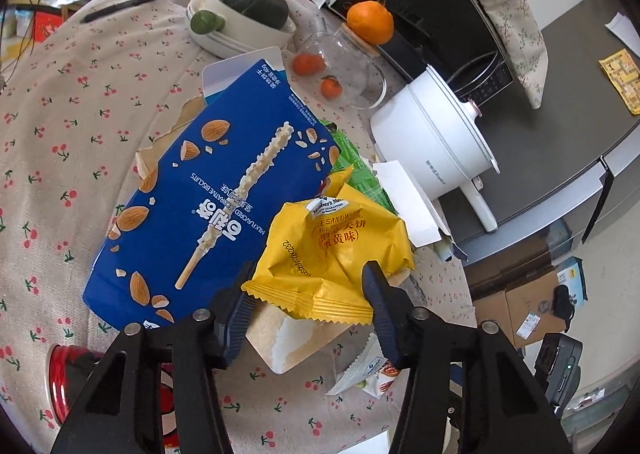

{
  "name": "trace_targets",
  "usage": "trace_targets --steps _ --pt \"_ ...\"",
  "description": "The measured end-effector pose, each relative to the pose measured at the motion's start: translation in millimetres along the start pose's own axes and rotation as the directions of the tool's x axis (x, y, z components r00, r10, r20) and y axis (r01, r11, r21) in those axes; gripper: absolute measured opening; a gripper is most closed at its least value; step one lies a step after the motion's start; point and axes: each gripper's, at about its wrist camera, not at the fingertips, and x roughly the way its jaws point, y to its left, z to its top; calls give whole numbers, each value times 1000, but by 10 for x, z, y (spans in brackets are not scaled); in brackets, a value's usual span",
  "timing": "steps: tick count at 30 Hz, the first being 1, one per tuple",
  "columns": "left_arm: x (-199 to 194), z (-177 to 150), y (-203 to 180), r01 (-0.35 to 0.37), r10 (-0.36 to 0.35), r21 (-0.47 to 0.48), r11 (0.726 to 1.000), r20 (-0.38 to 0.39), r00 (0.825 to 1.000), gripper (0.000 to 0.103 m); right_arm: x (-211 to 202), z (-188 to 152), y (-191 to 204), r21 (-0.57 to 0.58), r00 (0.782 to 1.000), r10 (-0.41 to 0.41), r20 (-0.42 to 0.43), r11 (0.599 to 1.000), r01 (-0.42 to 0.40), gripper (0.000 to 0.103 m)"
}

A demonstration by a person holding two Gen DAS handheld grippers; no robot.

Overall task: Collect trash
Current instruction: 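Grasp the yellow biscuit bag with the left gripper while the right grasps the white pecan bag, then carry both bags over the white bin and open both grippers to drop them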

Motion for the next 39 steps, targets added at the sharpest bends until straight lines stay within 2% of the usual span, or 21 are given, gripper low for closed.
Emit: trace_targets --steps 2,3,4,9,11,15,17,21,23,24,26,28,29,31,39 --pt "-18 11 1 0 0 8 1000 11 1000 54 22 12 4 -2 1000 -5 5 1000 5 103" --pt "-40 20 -7 -2 1 17 1000 18 1000 46 30 20 -1 -2 1000 -8 8 1000 8 103" --pt "-66 21 -21 2 -3 26 1000 22 1000 32 41 24 -8 1 1000 -7 9 1000 7 103" --pt "-203 -2 -123 2 -6 81 997 42 999 27 188 46 -65 30 999 31 -14 999 -31 103" --pt "-246 -14 -147 -2 -3 105 994 47 999 22 252 42 -66 40 998 54 -24 998 -53 99" --pt "-309 -42 -137 -10 4 112 994 53 999 19 399 19 -57 57 996 74 -49 996 -71 84" --pt "-344 -48 -115 -6 1 106 994 56 998 19 406 18 -29 47 998 52 -19 998 -51 80" --pt "-457 -54 -93 6 -12 96 995 69 998 18 434 11 54 8 999 28 18 1000 -28 64" --pt "-527 -59 -95 5 -13 105 994 79 997 18 439 -5 96 -11 999 37 32 999 -36 48" --pt "-564 -62 -99 4 -13 112 994 84 996 18 443 -7 115 -16 998 61 32 998 -61 34" --pt "-636 -65 -108 1 -13 127 992 94 995 18 434 -25 139 -20 998 58 32 998 -58 32" --pt "-715 -75 -107 1 -16 136 991 107 994 18 411 -32 152 -24 997 70 34 997 -69 16" --pt "-757 -78 -104 2 -18 139 990 113 993 18 379 -26 158 -26 997 68 41 997 -67 13" --pt "-825 -80 -87 4 -22 142 990 123 992 18 318 -29 166 -36 996 76 46 997 -74 9" --pt "-1030 -108 -85 17 -41 153 988 154 987 17 83 -59 190 -59 994 80 77 995 -76 5"
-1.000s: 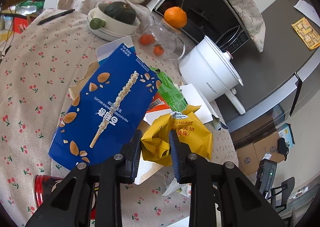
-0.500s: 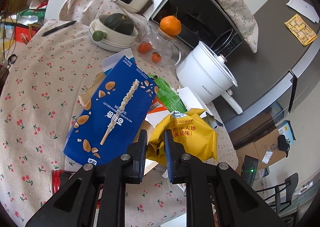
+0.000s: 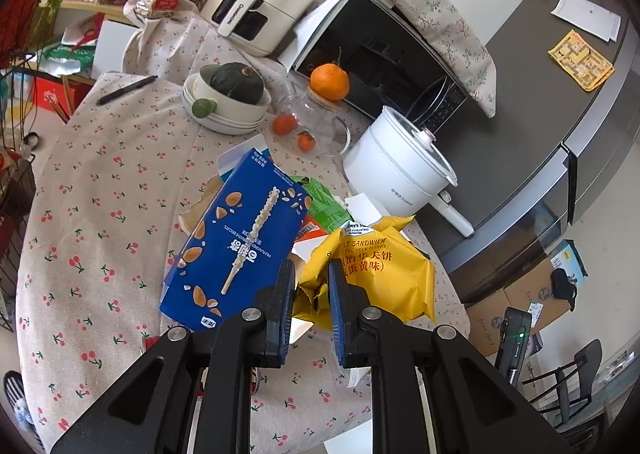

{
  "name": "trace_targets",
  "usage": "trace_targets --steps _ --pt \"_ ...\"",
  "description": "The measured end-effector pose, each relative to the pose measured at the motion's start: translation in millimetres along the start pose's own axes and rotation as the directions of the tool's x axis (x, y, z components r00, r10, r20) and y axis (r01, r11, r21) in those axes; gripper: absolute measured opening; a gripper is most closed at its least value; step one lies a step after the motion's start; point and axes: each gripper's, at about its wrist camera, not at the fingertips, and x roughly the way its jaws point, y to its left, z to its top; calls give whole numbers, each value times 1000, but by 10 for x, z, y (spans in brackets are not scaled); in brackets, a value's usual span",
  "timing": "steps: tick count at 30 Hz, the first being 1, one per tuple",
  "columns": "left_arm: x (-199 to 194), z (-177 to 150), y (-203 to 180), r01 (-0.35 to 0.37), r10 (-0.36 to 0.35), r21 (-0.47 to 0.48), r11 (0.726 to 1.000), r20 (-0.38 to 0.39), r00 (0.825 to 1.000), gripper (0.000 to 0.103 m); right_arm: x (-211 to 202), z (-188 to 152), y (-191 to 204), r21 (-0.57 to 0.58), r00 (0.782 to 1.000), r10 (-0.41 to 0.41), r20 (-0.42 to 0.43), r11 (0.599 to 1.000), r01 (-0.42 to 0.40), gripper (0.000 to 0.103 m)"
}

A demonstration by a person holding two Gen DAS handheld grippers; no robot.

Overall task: Collect trash
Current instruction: 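Carry both bags over the white bin and open both grippers to drop them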

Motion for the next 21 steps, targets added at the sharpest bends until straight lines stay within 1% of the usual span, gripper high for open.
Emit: trace_targets --steps 4,9,12,15,17,19,21 --pt "-113 -24 -55 12 -12 20 1000 15 1000 17 -176 52 -11 -3 999 10 43 1000 -10 5" --pt "-274 -105 -184 34 -36 62 997 22 999 17 -520 -14 -155 23 997 18 76 1000 -20 5" --pt "-341 -191 -320 51 -53 106 993 14 999 17 -734 -54 -249 31 995 14 100 999 -17 5" --pt "-359 -334 -488 74 -74 149 986 -8 997 17 -957 -129 -390 39 993 8 121 999 -13 5" --pt "-341 -475 -621 98 -93 175 980 -37 995 17 -1100 -198 -486 43 992 -7 130 999 1 5" --pt "-291 -634 -794 121 -107 217 969 -74 992 17 -1228 -298 -640 55 991 -30 131 998 22 5" --pt "-203 -819 -1007 135 -108 279 951 -112 988 17 -1321 -418 -829 79 991 -62 122 995 53 5"
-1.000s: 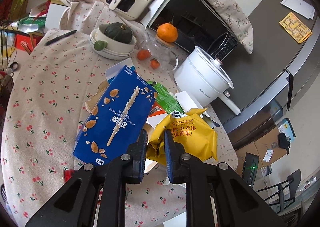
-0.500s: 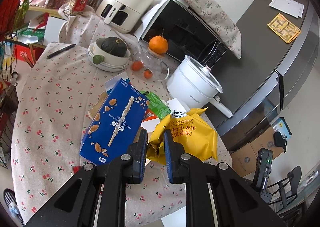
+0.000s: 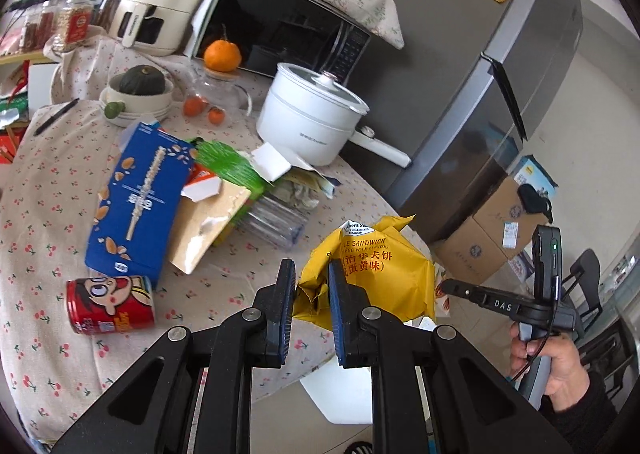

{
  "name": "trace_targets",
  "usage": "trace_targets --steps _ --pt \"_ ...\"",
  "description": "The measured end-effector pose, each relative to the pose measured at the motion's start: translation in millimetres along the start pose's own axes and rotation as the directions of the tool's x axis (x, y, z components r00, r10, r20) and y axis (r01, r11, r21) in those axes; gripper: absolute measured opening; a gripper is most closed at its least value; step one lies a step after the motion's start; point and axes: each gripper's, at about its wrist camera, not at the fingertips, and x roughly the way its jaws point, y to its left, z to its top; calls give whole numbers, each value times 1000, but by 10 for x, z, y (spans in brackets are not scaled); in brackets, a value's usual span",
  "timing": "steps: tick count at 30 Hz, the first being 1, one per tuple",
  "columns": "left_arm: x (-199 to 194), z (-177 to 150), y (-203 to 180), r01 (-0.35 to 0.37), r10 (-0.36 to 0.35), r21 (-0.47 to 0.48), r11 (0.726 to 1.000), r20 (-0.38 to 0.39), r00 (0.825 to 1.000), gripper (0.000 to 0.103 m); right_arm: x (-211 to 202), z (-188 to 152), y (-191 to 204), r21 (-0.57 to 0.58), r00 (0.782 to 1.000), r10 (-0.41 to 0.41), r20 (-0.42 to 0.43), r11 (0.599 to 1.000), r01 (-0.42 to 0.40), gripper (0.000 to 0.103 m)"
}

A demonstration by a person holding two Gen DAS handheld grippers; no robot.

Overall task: Collect trash
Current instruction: 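Carry both bags over the white bin and open both grippers to drop them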

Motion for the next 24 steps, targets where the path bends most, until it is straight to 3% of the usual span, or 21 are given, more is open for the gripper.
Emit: trace_targets --steps 5,10,19,24 --pt "479 -324 -522 28 -14 121 992 -117 993 17 -147 -252 -627 109 993 -94 -67 989 101 5" --pt "998 -648 -959 59 -10 224 973 -216 976 18 -295 -388 -1072 165 982 -170 -82 970 181 5" --pt "1669 -962 -1414 82 34 395 915 -278 960 18 -236 -552 -1535 212 964 -220 -152 945 249 5" --pt "1905 -1064 -1440 86 49 408 909 -310 949 19 -211 -573 -1686 226 959 -227 -171 938 262 5"
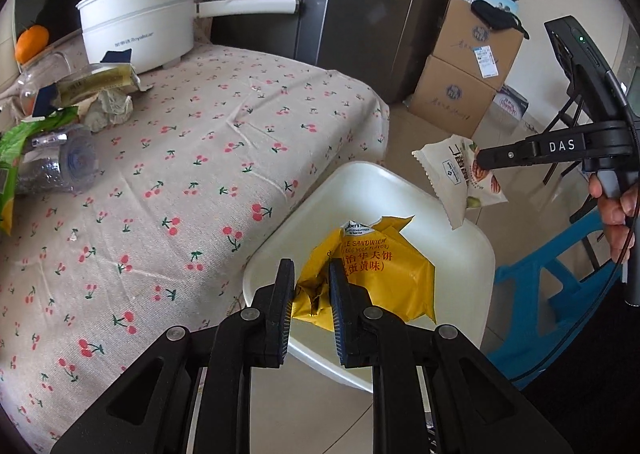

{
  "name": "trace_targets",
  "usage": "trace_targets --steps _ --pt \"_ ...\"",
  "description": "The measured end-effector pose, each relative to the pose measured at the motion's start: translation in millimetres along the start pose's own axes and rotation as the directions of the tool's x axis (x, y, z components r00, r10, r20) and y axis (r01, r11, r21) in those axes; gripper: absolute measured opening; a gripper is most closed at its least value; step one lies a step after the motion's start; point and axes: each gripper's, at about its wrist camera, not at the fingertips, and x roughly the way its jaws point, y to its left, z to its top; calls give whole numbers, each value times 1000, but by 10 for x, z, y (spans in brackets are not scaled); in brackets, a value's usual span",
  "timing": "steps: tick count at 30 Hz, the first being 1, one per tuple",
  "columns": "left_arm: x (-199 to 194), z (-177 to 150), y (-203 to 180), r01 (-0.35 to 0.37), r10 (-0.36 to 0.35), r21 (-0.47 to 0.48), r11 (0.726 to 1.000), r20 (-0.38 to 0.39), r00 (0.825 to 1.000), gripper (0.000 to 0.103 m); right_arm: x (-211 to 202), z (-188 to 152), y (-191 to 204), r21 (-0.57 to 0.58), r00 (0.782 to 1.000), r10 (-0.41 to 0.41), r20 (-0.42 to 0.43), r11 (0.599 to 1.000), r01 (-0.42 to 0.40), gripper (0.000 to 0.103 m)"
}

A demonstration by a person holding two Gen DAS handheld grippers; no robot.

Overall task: Collect trash
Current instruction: 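Carry both bags over the white bin and open both grippers to drop them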

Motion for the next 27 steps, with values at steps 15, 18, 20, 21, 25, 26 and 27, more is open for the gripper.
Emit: trace_targets --steps 15,18,20,21,25,26,27 --pt "-39 74 37 -31 31 -21 999 31 999 64 89 29 -64 -1 1000 -12 -16 1000 12 6" --pt "-124 56 81 -57 58 -31 998 30 998 70 103 23 -35 -12 1000 -14 -22 1000 14 6" --pt "-183 41 127 -75 76 -41 996 28 997 73 124 16 -8 -21 999 -16 -29 1000 16 6" --pt "-215 34 156 -84 85 -49 995 27 996 74 133 15 7 -25 999 -17 -32 1000 16 7" --pt "-357 -8 288 -109 111 -82 991 26 993 78 167 12 64 -41 999 -19 -43 999 17 7" --pt "-397 -18 323 -116 119 -90 989 26 993 79 173 9 75 -45 999 -19 -45 999 17 7" --pt "-439 -30 353 -122 125 -96 988 27 992 80 181 7 92 -48 999 -20 -47 999 18 8"
